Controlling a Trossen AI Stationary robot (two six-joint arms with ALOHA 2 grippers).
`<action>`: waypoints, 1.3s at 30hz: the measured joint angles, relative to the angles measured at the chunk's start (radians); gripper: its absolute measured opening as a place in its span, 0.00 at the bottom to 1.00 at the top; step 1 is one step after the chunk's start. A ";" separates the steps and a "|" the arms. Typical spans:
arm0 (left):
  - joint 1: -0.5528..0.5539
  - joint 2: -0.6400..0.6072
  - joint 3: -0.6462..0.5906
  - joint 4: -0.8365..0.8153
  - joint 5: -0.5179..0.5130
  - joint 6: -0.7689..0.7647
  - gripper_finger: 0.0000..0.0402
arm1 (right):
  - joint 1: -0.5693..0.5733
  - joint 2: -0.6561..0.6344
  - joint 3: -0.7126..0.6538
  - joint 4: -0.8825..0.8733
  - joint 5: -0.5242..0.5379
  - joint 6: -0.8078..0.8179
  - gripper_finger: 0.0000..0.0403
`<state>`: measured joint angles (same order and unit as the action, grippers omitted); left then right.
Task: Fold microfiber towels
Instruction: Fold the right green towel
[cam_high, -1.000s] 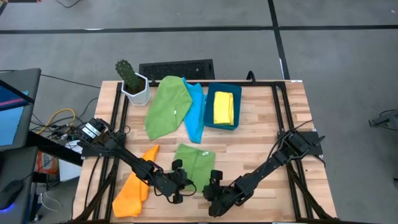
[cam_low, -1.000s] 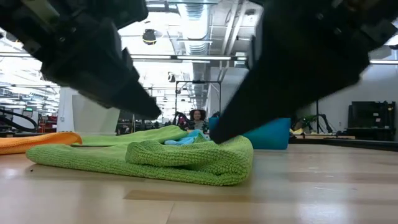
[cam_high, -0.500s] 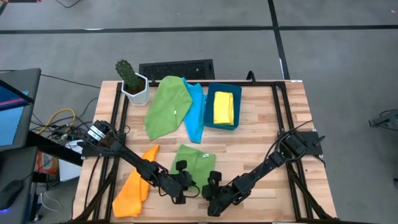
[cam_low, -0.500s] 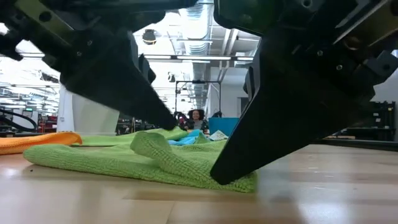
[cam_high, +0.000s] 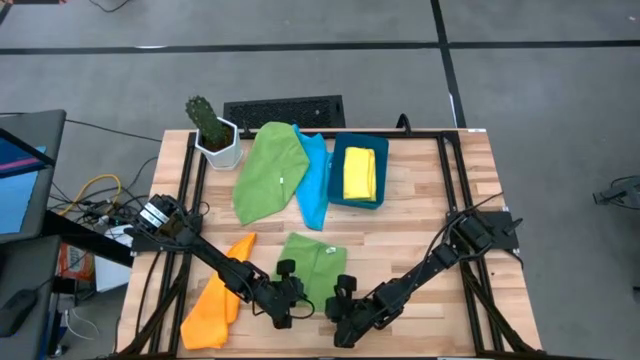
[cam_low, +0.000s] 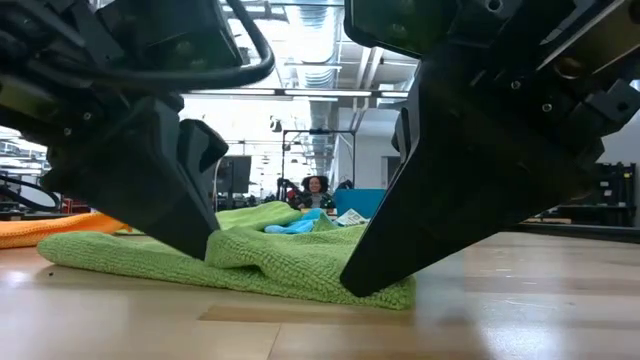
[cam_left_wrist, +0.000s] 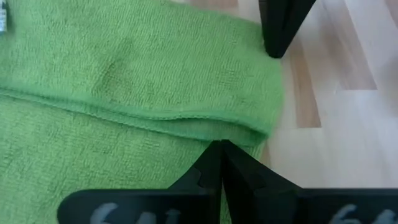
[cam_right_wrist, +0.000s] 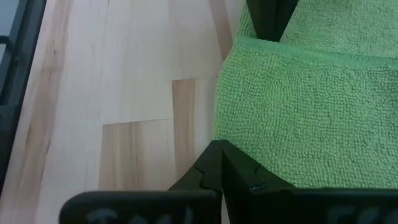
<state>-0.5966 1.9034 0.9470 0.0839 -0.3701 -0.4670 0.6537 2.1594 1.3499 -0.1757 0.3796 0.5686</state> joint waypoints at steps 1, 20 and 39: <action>-0.001 0.000 0.000 0.001 0.000 0.000 0.00 | 0.000 -0.007 -0.001 -0.006 0.000 -0.001 0.07; -0.036 -0.109 0.000 0.197 -0.219 0.003 0.00 | -0.083 -0.174 -0.085 -0.132 0.269 -0.116 0.04; -0.019 0.077 0.001 0.196 -0.037 -0.107 0.00 | -0.250 -0.216 -0.225 0.038 0.122 -0.192 0.04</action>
<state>-0.6155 1.9806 0.9477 0.2799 -0.4072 -0.5741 0.4034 1.9437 1.1253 -0.1379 0.5013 0.3764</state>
